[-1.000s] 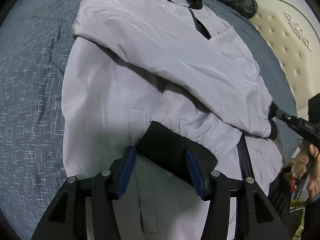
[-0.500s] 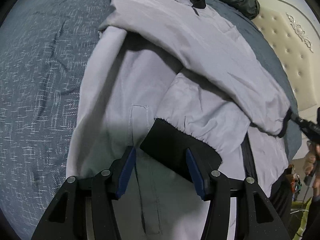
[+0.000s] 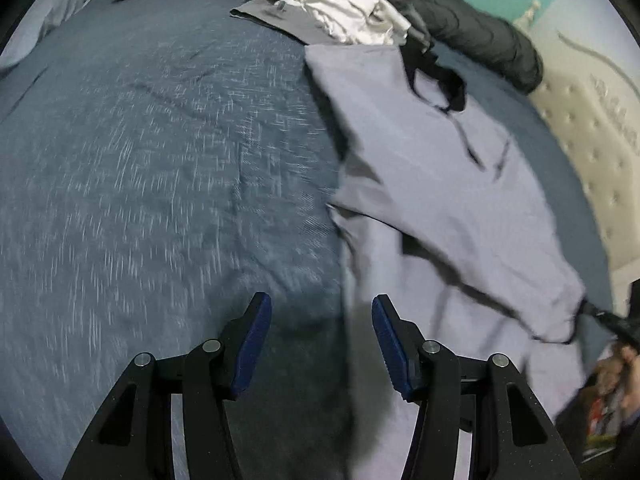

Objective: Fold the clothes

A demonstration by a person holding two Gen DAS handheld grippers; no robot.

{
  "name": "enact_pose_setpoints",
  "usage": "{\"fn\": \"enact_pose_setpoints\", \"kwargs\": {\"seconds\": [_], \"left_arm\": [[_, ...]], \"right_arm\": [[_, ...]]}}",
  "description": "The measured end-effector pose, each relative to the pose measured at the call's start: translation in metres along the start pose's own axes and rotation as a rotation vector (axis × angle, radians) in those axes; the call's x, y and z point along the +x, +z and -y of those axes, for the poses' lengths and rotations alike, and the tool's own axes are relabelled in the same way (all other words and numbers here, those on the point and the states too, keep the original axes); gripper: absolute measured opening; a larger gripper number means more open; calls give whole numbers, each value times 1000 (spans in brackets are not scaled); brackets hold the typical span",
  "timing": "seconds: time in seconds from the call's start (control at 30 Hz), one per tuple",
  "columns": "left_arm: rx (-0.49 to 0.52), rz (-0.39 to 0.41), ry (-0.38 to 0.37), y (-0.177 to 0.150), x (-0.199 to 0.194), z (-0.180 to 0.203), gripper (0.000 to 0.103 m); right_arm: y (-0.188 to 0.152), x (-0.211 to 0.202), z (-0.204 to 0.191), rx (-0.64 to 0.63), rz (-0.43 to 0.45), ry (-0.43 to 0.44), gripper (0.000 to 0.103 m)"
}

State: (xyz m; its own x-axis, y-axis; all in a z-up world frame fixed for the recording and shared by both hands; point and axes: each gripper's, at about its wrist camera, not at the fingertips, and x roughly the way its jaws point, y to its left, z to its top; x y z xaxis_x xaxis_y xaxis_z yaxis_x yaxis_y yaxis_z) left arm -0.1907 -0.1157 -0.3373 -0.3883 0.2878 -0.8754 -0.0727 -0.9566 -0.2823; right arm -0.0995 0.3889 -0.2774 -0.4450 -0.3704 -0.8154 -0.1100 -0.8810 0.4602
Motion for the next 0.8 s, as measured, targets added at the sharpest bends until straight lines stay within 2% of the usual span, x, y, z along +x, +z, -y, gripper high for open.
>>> {"fn": "enact_pose_setpoints", "kwargs": {"seconds": [0.2,0.33,0.47,0.67,0.73,0.8], "left_arm": [[9,-2,-22,25,37,-10,55],[37,0,-4,41,64,0,53],[63,49,-6,47,67,7,48],[159,82,-12,48,76,29,44],[165,89,-17,48,76,30,36],[176,95,-19,48,76,31,16]], "right_arm": [[3,2,-2,-8,-18,6,3],[5,5,-6,-25,-30,2,3],[7,9,-9,-43,-43,-2,3],[12,17,-8,-52,-55,-12,3],[12,18,-9,-48,-57,-10,3],[12,19,-9,-44,-60,-7,3]]}}
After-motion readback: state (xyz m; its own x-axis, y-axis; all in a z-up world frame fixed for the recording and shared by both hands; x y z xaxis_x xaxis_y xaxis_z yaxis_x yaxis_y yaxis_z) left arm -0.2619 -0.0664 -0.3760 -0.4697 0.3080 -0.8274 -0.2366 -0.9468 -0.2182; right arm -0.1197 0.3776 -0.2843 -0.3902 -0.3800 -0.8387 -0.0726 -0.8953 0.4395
